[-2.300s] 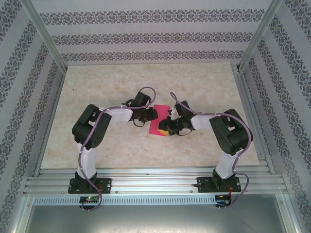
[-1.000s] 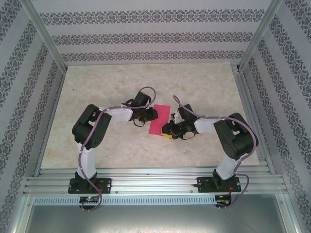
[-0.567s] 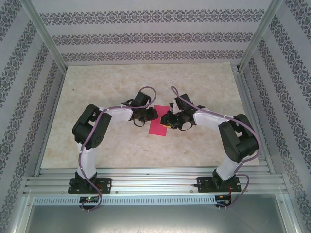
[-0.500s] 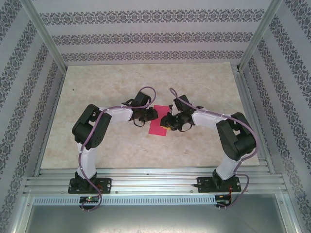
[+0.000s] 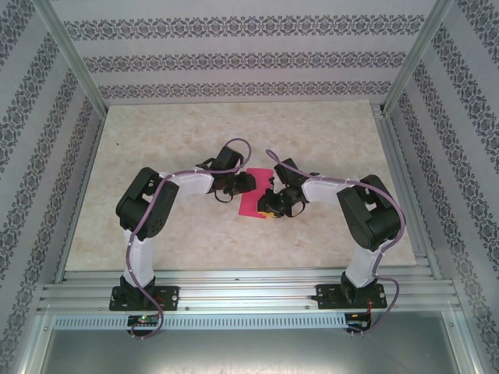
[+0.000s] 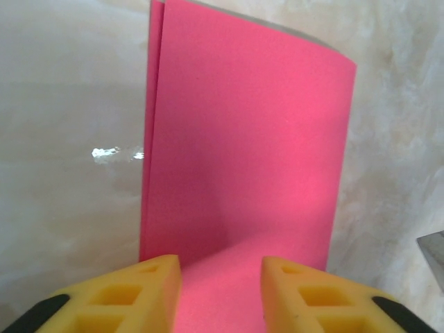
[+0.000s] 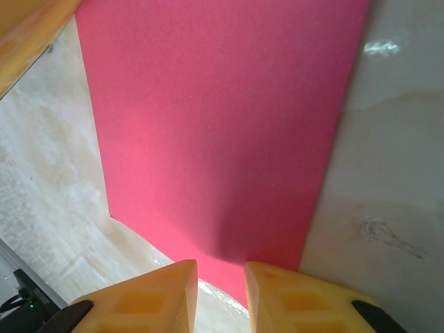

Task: Fold a paper plane with a square sheet of paper (pick it up from the middle)
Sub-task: Fold the square sheet of paper in half at the center of the table.

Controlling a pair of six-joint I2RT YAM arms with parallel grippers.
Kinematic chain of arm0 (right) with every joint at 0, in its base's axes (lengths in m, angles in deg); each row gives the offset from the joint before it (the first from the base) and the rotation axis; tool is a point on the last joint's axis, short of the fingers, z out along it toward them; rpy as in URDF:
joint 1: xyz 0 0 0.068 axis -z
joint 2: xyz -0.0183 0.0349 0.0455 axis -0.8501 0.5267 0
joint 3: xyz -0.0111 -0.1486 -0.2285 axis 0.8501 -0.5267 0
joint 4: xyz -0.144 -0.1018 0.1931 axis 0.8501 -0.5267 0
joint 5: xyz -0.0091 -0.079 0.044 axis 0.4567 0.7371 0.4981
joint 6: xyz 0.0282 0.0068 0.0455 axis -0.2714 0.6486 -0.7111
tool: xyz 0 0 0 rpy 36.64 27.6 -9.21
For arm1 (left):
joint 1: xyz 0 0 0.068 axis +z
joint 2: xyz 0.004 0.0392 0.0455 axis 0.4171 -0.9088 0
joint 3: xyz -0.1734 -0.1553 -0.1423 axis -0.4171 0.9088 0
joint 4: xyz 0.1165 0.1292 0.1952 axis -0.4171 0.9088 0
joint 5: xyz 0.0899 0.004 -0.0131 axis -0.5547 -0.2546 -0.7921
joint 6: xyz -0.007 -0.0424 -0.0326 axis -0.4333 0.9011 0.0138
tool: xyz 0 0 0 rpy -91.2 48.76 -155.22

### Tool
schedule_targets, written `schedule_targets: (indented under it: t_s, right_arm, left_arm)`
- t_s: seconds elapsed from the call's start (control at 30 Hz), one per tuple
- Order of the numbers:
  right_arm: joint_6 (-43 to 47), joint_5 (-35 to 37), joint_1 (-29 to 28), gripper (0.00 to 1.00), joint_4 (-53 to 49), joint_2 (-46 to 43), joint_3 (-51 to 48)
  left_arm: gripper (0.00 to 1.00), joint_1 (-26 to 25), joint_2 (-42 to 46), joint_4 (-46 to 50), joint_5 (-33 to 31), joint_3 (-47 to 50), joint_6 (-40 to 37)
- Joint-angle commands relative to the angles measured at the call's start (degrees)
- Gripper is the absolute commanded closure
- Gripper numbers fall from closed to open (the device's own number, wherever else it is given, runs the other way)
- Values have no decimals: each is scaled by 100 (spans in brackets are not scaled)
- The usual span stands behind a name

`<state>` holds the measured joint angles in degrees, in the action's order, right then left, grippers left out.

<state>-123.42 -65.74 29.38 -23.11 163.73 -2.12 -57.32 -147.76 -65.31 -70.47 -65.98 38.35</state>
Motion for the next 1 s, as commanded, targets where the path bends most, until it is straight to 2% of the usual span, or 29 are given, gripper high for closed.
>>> schedule_targets:
  t_s: [0.0,0.2,0.4,0.8,0.97]
  right_arm:
    - [116,303,7,74,-214,81,-161]
    - [37,215,10,74,-39,87,-245]
    - [23,194,3,74,12,82,-254]
    - [-140,-272,-90,73,246,-474,-158]
    - [-189,-391,-78,72,464,-311,-324]
  left_arm:
    - [60,33,325,370,-1,-69,-61]
    - [71,31,599,35,464,383,230]
    - [74,-8,505,-582,953,890,761]
    - [75,-62,336,-266,620,1115,563]
    - [75,-70,325,-232,634,1069,508]
